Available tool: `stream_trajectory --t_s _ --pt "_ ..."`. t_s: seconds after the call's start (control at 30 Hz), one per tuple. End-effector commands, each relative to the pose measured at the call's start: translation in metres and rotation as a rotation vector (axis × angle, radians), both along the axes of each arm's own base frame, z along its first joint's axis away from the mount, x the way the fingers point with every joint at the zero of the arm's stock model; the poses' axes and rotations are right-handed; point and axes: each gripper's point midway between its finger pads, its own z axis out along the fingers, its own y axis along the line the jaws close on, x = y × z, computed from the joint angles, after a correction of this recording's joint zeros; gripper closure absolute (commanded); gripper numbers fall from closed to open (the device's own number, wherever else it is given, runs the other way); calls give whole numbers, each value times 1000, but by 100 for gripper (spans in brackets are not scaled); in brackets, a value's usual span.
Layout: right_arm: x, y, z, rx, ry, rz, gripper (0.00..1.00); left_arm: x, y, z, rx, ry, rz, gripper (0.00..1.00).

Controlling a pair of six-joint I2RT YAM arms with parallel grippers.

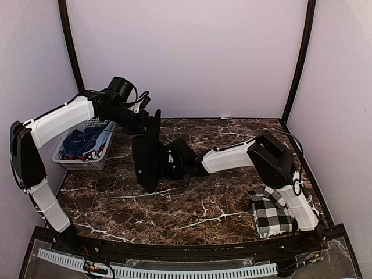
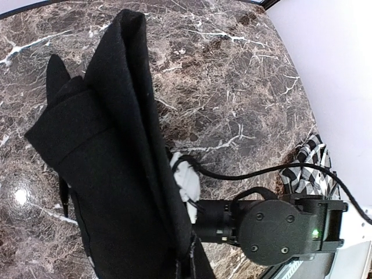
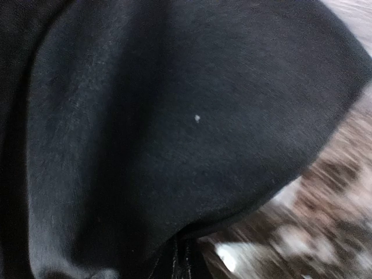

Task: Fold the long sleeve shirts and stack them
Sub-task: Turn over the square-folded shirt at the center of the board.

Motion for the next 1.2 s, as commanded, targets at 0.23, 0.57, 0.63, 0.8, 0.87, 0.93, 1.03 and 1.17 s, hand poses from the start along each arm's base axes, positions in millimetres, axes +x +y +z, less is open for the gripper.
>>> stream_trajectory --t_s 0.23,0.57,0.63,0.8,0.87,0.93,1.03,1.17 --pt "3 53 -20 177 81 92 95 -7 -19 18 -125 12 -69 100" --pt "22 30 14 385 85 138 91 -28 -44 5 -315 102 -117 100" --pt "25 22 20 398 84 129 90 -30 -50 3 -348 111 -115 100" --pt "34 -10 32 445 86 72 85 -23 -61 -1 -393 106 -84 100" --pt "35 -23 34 436 83 51 85 -21 -64 -5 -386 110 -75 100" --pt "34 -37 43 431 66 35 83 -20 -67 -11 -370 116 -70 100" --pt "35 -58 50 418 51 10 79 -22 -74 -20 -332 117 -72 100" --pt "37 -82 34 285 78 -42 79 -20 -77 -31 -309 123 -52 100"
